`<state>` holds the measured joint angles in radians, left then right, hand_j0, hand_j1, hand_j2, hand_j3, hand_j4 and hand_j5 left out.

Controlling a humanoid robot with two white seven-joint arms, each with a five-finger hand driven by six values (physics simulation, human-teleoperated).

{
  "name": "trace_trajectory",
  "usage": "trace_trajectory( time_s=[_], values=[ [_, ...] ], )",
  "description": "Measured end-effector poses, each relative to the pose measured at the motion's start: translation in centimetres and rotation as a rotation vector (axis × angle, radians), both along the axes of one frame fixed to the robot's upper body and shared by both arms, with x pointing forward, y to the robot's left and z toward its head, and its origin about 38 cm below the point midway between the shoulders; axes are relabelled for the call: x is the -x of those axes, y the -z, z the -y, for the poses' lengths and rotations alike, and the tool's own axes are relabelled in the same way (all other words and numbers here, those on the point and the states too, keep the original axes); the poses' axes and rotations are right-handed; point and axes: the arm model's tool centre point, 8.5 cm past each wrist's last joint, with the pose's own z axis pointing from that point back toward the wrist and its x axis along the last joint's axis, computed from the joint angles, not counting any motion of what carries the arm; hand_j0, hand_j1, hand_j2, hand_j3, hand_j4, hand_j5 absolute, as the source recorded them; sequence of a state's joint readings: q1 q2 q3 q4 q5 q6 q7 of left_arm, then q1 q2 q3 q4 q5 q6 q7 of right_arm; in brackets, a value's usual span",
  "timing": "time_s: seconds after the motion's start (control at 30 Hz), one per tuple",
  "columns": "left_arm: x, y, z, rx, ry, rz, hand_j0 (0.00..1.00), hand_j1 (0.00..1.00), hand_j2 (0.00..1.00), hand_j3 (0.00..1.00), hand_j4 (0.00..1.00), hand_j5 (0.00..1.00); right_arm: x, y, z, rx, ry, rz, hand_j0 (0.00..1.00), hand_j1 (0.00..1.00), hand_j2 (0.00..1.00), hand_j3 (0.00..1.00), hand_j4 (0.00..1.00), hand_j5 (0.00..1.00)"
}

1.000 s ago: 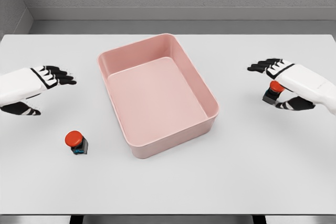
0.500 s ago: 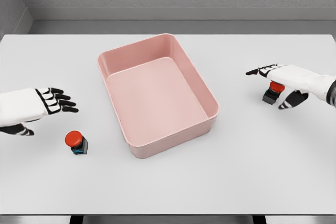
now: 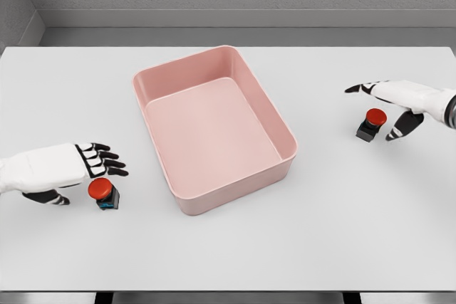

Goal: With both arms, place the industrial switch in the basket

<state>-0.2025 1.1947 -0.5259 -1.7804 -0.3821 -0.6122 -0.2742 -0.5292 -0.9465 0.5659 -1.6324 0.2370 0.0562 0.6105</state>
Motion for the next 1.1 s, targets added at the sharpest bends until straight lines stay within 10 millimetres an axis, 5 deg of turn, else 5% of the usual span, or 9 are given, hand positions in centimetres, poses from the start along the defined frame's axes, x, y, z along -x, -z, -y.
trace_trajectory(
  time_s=[0.63,0.87,0.97,1.1],
  values=[
    [0.9,2.0,1.4,0.056,0.010,-0.043,1.00,1.00,1.00,1.00,1.00,1.00,-1.7,1.6,-0.7,-0.025,0.021,-0.026,1.00,1.00,1.00,1.00,1.00,1.00],
    [0.9,2.1,1.5,0.064,0.009,-0.045,0.70,0.70,0.70,0.70,0.70,0.70,-1.7,2.1,-0.6,-0.004,0.025,-0.033,1.00,1.00,1.00,1.00,1.00,1.00],
    [0.9,2.1,1.6,0.064,0.010,-0.045,0.65,0.65,0.65,0.65,0.65,0.65,-1.7,2.3,-0.6,0.007,0.022,-0.036,1.00,1.00,1.00,1.00,1.00,1.00],
    [0.9,2.2,1.6,0.064,0.011,-0.048,0.57,0.57,0.57,0.57,0.57,0.57,-1.6,2.5,-0.6,0.032,0.018,-0.032,0.77,0.77,0.77,0.77,0.77,0.77]
  ],
)
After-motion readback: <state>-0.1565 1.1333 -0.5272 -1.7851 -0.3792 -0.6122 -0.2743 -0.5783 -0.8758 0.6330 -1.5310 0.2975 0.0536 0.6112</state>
